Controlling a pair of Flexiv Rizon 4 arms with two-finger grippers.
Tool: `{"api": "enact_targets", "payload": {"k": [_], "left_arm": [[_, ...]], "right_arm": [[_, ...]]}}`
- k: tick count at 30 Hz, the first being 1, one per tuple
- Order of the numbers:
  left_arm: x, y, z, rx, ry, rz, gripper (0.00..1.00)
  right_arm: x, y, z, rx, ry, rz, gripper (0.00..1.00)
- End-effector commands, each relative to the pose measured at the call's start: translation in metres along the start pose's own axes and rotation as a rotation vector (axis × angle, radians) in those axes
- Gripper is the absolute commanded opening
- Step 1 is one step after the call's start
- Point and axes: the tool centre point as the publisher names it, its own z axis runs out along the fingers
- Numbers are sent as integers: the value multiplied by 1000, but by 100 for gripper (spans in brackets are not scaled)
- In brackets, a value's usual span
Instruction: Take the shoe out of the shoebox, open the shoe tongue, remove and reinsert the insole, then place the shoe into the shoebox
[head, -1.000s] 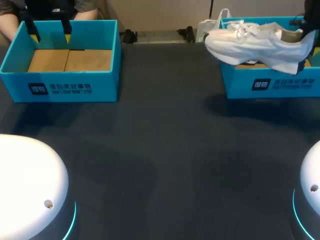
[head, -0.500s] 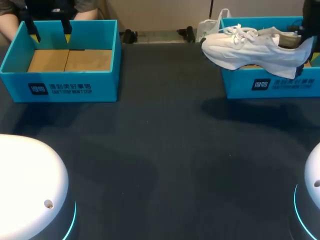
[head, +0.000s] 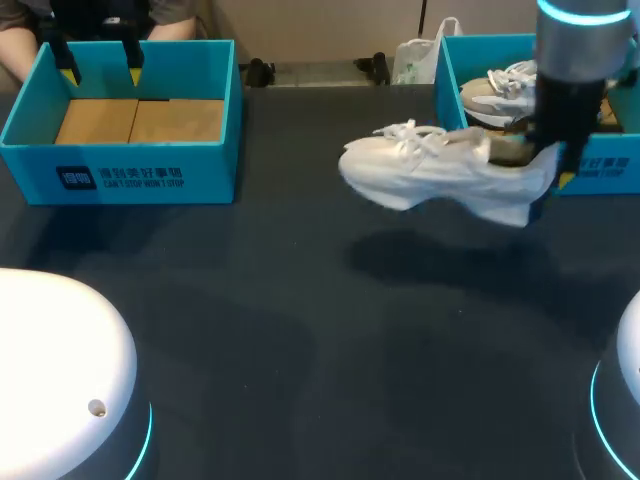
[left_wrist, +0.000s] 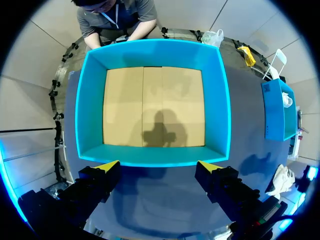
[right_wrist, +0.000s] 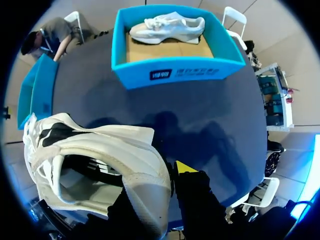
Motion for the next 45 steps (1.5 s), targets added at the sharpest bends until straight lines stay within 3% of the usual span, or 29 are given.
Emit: {"api": "enact_targets", "payload": {"k": [1,16,24,31,45], "left_arm": [[0,0,0,0,0,0,100],[0,0,0,0,0,0,100],[0,0,0,0,0,0,100],[0,0,0,0,0,0,100],[0,0,0,0,0,0,100]], "right_arm": [[8,-16,7,-37,15,12,0],[8,-16,7,-37,15,12,0],[56,-66,30,-39,-20,-45,0],[85,-103,45,-59,-24,-79,0],[118,-133,89,-45,-15,-83,0]]}}
